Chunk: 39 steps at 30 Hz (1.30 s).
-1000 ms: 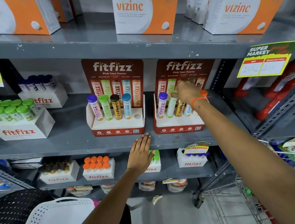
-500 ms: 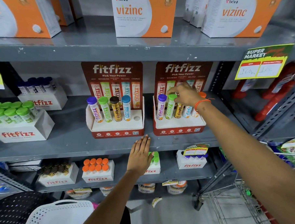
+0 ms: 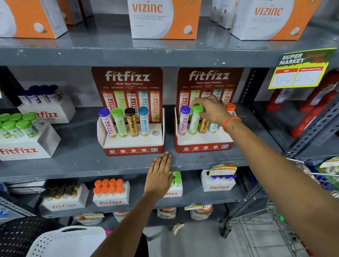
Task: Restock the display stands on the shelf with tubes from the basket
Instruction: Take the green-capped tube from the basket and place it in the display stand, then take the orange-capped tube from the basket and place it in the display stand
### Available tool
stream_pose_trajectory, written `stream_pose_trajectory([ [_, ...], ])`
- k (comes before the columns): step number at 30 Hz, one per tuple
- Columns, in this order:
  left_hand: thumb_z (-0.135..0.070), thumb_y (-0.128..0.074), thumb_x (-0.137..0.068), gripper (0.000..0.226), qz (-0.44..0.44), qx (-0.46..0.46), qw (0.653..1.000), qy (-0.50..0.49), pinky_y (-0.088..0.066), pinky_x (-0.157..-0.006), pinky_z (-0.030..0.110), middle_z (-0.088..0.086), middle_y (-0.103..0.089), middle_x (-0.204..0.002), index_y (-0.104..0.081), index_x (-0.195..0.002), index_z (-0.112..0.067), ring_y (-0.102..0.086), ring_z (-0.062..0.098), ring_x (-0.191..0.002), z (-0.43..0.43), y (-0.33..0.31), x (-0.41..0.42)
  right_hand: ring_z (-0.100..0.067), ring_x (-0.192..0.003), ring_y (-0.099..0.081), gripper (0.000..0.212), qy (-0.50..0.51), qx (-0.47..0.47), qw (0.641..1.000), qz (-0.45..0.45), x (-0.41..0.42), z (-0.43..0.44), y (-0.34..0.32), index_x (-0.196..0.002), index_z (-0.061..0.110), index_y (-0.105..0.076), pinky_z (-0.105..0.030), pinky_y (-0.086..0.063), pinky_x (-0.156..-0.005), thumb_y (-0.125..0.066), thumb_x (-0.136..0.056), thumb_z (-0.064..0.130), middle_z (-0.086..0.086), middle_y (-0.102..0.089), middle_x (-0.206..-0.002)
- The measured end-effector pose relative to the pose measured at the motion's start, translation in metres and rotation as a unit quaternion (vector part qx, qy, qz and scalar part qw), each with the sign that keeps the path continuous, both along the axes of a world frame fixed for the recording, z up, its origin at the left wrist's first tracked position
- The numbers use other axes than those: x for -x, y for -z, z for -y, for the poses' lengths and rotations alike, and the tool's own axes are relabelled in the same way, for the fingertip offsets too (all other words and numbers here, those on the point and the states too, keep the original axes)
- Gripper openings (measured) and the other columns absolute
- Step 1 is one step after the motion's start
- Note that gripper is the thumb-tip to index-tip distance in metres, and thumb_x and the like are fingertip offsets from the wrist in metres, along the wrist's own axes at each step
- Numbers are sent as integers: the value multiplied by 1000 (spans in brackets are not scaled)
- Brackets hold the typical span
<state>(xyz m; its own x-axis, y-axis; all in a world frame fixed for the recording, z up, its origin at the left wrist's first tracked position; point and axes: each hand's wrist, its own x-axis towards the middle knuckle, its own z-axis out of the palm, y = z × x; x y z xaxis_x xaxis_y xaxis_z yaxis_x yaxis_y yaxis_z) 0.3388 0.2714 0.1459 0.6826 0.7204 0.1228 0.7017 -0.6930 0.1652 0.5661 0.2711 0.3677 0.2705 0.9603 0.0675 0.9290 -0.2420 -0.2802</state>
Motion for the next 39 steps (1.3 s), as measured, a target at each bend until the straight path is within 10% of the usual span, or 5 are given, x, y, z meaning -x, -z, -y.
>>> stream_pose_trajectory([
  [4,-46,-26,-98,60,40,25,999,11,1,-115,34,3,-11,-158,-8,-148,-17,-8,21,-144,2,-9,0,-38,-130,-37,69,17,-41,999,-5,23,5,4,-140,19,-33,-56,-35,-109,-67,-80,19,-17,-48,-139],
  [11,-21,-49,-94,51,285,10,954,-92,-32,-110,43,14,-42,-145,-35,-139,-4,-39,29,-132,37,-44,60,-35,-111,-52,38,-52,-301,943,-129,150,23,57,-118,4,-55,-46,-46,-95,-62,-82,16,-18,-59,-116],
  [24,-25,-40,-96,49,184,34,778,-600,-23,-112,43,17,-39,-146,-35,-139,-3,-35,30,-135,182,78,317,-36,-122,-46,40,-336,85,916,-199,433,63,255,-121,6,-56,-43,-39,-102,-63,-82,16,-18,-56,-126],
  [30,-15,-31,-94,48,104,103,693,-705,-28,-108,54,26,-39,-142,-34,-137,7,-39,41,-130,246,131,368,-31,-128,-40,46,-547,262,794,-44,514,107,333,-133,14,-46,-40,-39,-104,-54,-87,14,-13,-44,-138],
  [39,-7,-21,-89,52,89,91,689,-713,-24,-111,46,30,-34,-144,-28,-138,11,-33,40,-134,252,162,380,-38,-141,-28,48,-705,237,665,67,559,126,368,-144,19,-34,-50,-32,-112,-32,-98,7,-13,-10,-160],
])
